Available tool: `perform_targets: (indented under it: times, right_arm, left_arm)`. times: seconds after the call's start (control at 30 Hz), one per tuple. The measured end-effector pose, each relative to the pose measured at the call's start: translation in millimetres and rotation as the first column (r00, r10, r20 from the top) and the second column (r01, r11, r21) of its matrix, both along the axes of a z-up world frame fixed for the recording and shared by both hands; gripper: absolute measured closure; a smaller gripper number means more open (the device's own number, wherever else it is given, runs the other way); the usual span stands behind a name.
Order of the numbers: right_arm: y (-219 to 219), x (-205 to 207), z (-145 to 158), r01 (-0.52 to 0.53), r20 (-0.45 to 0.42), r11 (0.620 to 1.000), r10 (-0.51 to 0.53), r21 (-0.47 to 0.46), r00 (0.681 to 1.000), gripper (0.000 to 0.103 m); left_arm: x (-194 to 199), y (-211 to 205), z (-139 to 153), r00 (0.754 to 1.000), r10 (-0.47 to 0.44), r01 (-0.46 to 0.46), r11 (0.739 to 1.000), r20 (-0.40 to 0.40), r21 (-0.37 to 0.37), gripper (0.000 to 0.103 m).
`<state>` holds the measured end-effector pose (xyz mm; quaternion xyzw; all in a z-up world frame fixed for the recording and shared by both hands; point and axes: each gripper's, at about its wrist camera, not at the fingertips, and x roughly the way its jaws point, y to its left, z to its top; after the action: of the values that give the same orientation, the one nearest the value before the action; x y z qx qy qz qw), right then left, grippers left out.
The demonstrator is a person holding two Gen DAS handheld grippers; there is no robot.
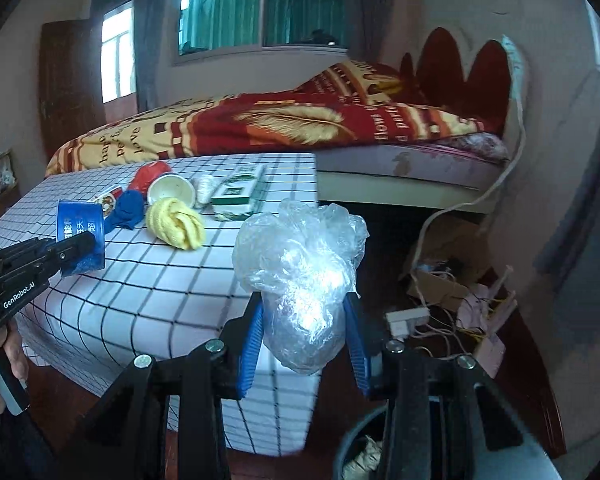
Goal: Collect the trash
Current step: 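Carry the cup and bag over the black bin and open both tools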
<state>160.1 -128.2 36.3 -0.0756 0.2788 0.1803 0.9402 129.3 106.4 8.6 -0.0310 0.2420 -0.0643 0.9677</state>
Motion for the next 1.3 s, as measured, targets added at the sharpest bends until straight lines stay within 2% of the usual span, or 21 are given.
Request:
perform_targets:
  times: [0.27, 0.53, 0.87, 1.07, 1.3]
  right_arm:
    - [-60.8, -13.1, -18.8, 0.126, -0.046, 0.991, -0.124, 0.035, 0.991, 0.062]
    - [-104.8, -21.8, -27.9, 0.204, -0.066, 0.978, -0.201, 0.045, 0.977, 0.062]
    - [-157.0, -37.9, -36.5, 0.3, -0.088, 0.953, -0.295, 0.046, 0.951, 0.062]
    - [-176.5, -48.9, -48.9, 0.316, -0.111, 0.948, -0.31, 0.042, 0.944, 0.062]
    - [-189.7, -51.7, -70.9, 0.309, -0.16, 0.951, -0.3, 0.033, 0.94, 0.062]
  left_arm:
    - [-1.6, -49.6, 0.0, 0.994, -0.112, 0.112, 0.994, -0.005, 0.006, 0.098]
    - [1.9, -104.4, 0.4, 0.973, -0.231, 0.231, 0.973, -0.011, 0.009, 0.098]
    - [-3.4, -173.5, -6.6, 0.917, -0.397, 0.397, 0.918, -0.031, -0.008, 0.098]
    - [-7.9, -204.5, -15.2, 0.879, -0.473, 0.473, 0.881, -0.062, -0.016, 0.098]
    - [-7.1, -227.6, -38.1, 0.843, -0.523, 0.523, 0.852, -0.129, -0.038, 0.098]
